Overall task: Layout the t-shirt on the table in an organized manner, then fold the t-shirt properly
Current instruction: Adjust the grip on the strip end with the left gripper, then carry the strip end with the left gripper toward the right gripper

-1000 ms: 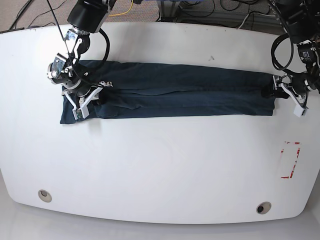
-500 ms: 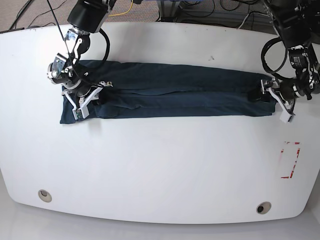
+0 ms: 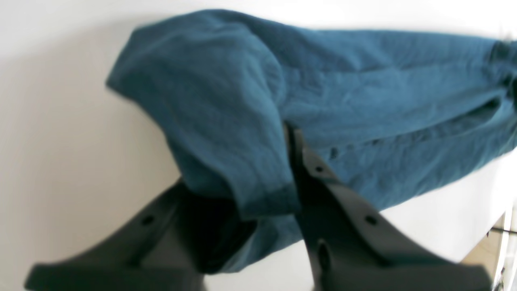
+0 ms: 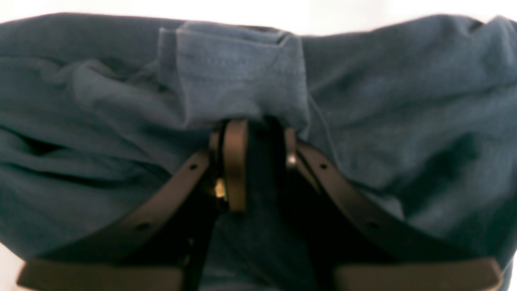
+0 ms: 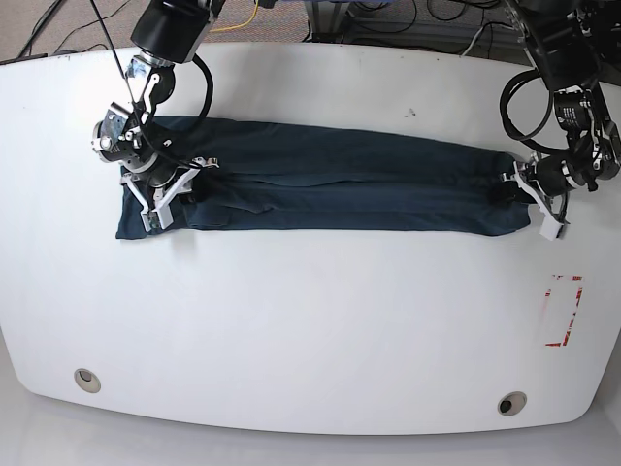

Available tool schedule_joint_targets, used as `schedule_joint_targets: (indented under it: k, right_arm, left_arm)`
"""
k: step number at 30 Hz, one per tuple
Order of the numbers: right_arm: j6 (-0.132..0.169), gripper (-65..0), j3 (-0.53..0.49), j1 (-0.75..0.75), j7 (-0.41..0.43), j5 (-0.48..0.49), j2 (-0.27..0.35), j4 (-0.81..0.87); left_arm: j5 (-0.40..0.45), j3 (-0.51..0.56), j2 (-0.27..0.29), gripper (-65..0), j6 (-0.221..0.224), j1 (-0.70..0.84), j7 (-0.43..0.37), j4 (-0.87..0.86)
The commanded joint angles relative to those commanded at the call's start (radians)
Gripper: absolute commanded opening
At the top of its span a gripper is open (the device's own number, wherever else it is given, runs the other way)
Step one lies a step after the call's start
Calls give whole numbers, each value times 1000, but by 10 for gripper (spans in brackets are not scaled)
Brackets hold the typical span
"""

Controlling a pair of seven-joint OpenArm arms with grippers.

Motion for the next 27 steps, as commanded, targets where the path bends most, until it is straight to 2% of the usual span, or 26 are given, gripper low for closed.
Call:
schedule_joint_targets:
  k: [8,9,13,17,18,21,27]
  right_arm:
    - [0,-539,0,-2,0,0,0,0]
    - [0,-539,0,-2,0,0,0,0]
    - [0,-539,0,-2,0,0,0,0]
    - [0,-539,0,-2,0,0,0,0]
    - [0,-539,0,-2,0,0,0,0]
    - [0,-539,0,0,0,0,0,0]
    - [0,-539,0,0,0,0,0,0]
  left_arm:
    - [2,5,-6,-596,7,5,6,61]
    - [2,9,-6,-596,19,8,11,78]
    - [0,89,-3,-596,116,21,60,201]
    - [-3,160,2,-596,182,28,78,276]
    - [-5,183,20,-596,213,40,83,299]
    - [-3,207,58,-596,255,55,83,353]
    - [-5,310,118,-593,314,71,83,416]
